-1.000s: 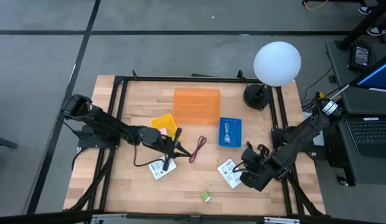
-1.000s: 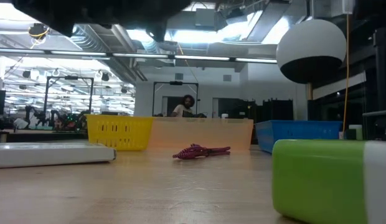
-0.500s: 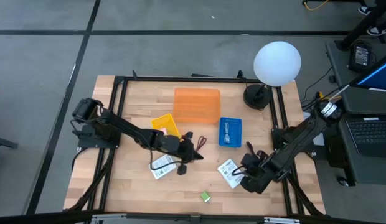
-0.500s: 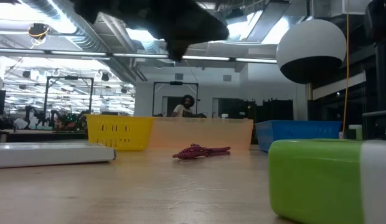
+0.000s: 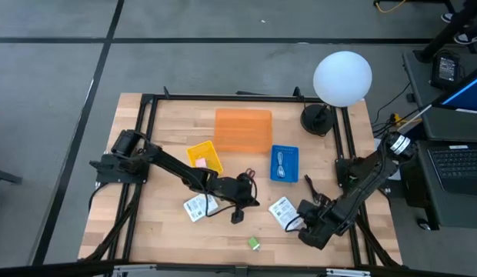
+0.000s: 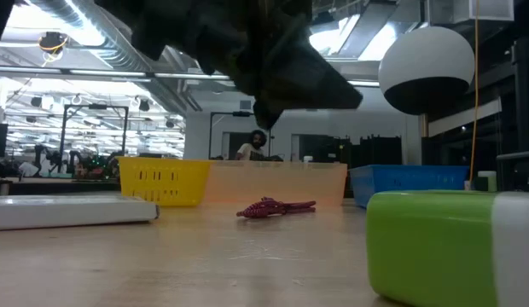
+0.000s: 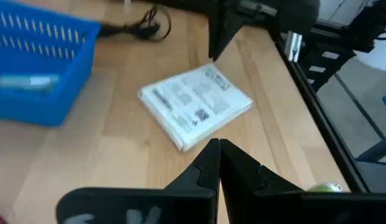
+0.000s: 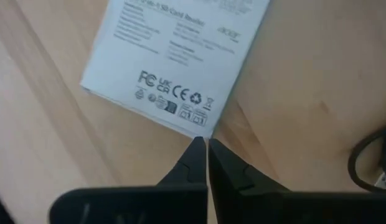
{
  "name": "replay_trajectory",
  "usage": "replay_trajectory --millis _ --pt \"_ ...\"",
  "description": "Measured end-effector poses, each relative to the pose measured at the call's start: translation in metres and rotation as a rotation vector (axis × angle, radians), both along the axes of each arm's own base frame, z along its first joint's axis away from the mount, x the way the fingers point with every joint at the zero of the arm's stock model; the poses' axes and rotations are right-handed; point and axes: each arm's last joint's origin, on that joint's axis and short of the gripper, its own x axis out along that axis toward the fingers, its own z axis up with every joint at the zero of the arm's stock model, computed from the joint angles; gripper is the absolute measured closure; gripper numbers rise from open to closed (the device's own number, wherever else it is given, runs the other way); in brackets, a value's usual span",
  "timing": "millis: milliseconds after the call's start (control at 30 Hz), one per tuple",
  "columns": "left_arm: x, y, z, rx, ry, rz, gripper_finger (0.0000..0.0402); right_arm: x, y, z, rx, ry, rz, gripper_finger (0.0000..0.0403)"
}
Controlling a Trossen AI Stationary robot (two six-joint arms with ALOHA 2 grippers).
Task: Pick and place items into bin
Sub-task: Put the right card reader box into the orange bin
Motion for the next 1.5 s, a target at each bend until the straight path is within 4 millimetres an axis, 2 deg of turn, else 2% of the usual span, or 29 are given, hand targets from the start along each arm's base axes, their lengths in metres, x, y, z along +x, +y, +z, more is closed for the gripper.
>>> replay_trajectory --millis 233,667,1500 --pt "0.001 -0.001 -0.004 -0.045 0.020 0.021 0.0397 0.004 0.003 -0.014 -0.047 0.001 -0.014 0.0403" --pt "0.001 -0.001 -0.004 -0.044 0.020 0.020 0.0397 0.004 0.001 0.010 -0.028 -0.096 -0.006 0.0403" --pt "0.001 -0.001 -0.004 -0.050 0.021 0.026 0.0397 0.006 0.003 0.000 -0.047 -0.076 -0.023 0.0403"
